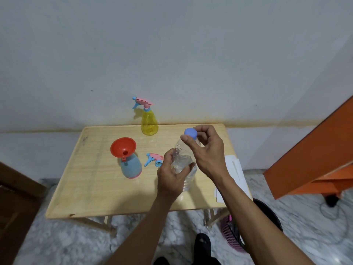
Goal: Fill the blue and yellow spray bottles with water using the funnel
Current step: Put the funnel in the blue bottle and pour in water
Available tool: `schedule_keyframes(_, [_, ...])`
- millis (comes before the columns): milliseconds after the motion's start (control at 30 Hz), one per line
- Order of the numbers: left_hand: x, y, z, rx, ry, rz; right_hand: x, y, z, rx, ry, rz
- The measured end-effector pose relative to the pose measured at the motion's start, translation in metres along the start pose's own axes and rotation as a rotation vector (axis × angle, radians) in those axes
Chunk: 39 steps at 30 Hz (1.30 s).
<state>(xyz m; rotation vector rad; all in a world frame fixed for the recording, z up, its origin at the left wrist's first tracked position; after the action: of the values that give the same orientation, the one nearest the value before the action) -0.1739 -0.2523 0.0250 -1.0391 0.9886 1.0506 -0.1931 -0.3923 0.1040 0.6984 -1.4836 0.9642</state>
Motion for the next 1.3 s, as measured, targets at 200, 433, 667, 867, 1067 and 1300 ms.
schedule_keyframes(200, [0.007, 0.002, 0.001, -0.021, 0.037, 0.047, 0.004, 0.002, -0.007, 0.092, 0.089, 0.043])
schedule_keyframes(433, [0.006, 0.003, -0.001, 0.012, 0.058, 0.048, -0.002, 0.005, -0.001, 0.042, -0.013, 0.022])
schedule_keyframes(667, [0.007, 0.002, 0.000, 0.015, 0.063, 0.064, 0.003, 0.004, -0.006, 0.157, 0.075, 0.054])
schedule_keyframes(867, [0.005, 0.003, 0.000, 0.020, 0.047, 0.063, 0.003, 0.005, -0.003, 0.077, 0.047, 0.050])
schedule_keyframes(1067, [0.007, 0.002, 0.001, 0.024, 0.004, 0.070, 0.015, 0.005, -0.001, 0.064, 0.220, 0.171])
schedule_keyframes(1300, [0.012, -0.001, 0.001, -0.005, -0.014, 0.087, 0.032, 0.000, 0.004, 0.006, 0.255, 0.281])
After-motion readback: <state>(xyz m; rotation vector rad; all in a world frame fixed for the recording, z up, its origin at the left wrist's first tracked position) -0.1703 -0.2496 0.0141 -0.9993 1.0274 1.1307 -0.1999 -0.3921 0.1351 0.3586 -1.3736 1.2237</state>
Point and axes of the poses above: each hand's wrist, its own y-axis away from the middle knuckle, its own z-axis out of the back of the hand, x = y × z, the point moved 8 cm from there along -y, towards the middle knuckle, and after that the axes turned 7 degrees about -y, right-handed, at the moved point
